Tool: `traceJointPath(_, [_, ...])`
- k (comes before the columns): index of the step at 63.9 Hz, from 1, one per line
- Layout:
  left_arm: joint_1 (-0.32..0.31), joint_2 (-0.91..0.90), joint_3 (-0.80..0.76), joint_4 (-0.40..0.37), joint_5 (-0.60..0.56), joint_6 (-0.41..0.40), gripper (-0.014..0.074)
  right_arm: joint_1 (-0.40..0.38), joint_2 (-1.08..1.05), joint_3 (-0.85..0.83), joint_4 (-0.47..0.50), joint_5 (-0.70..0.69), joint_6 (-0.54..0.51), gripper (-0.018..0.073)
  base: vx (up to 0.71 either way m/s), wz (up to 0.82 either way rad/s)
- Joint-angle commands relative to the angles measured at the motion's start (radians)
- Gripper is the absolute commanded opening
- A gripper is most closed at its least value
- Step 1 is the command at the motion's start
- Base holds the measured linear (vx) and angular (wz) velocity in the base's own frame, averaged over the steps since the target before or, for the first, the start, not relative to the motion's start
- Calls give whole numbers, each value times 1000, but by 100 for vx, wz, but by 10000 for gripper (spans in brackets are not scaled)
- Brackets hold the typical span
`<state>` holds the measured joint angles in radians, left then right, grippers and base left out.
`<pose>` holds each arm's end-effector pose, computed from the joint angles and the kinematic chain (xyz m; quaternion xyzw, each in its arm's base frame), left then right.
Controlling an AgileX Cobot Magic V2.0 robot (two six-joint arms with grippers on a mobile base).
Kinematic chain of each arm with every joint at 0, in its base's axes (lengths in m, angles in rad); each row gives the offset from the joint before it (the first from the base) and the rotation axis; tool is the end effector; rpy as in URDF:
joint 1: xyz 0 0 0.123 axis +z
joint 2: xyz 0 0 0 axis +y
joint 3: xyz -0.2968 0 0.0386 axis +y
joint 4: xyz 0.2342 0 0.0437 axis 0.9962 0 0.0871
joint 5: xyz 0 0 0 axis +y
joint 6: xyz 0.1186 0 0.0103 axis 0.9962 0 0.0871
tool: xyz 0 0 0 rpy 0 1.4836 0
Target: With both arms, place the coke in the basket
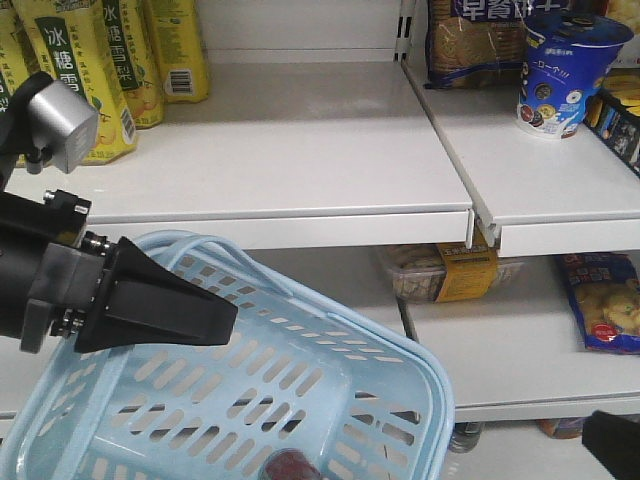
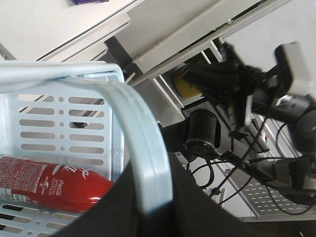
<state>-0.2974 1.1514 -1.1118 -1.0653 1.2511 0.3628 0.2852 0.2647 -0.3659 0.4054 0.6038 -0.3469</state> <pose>0.1527 -0.1502 0.3913 0.2094 0.8236 -0.4977 0.1737 0.0502 0.0425 0.2623 -0.1824 0.8037 0.1697 0.5404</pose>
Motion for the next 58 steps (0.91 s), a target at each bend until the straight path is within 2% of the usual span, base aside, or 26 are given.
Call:
traceJointPath(1, [-4, -25, -34, -152, -7, -1, -6, -3, -51, 32, 5, -114, 10, -4, 0, 0])
traceJointPath(7, [-4, -25, -34, -152, -6, -1, -6, -3, -85, 35, -3, -162, -3, -4, 0, 0])
traceJointPath(58, [-4, -25, -34, -152, -7, -1, -6, -3, -90, 35, 0, -148, -3, -4, 0, 0])
